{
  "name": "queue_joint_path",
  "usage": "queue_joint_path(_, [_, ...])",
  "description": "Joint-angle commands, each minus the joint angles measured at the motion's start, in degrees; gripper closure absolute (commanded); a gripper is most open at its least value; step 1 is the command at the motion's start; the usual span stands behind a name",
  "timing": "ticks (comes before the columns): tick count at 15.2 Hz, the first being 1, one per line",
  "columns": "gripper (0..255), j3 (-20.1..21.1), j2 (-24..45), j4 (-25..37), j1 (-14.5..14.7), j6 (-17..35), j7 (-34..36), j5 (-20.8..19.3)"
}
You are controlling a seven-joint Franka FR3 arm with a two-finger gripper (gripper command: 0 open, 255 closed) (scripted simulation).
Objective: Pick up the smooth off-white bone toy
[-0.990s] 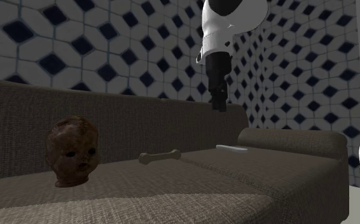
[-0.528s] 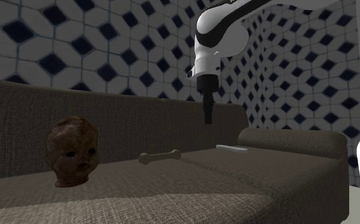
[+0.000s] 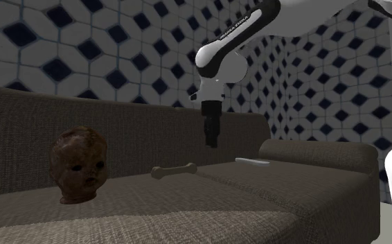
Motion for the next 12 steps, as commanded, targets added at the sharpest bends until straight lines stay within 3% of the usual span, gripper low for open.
queue_joint_path(1, [0, -1.1, 4.7, 3.5, 0.7, 1.4, -5.7, 1.6])
queue_joint_path(6, [0, -2.0, 16.2, 12.4, 1.0, 3.7, -18.8, 6.6])
queue_joint_path(12, [0, 0.0, 29.6, 25.5, -0.6, 3.7, -32.4, 12.1])
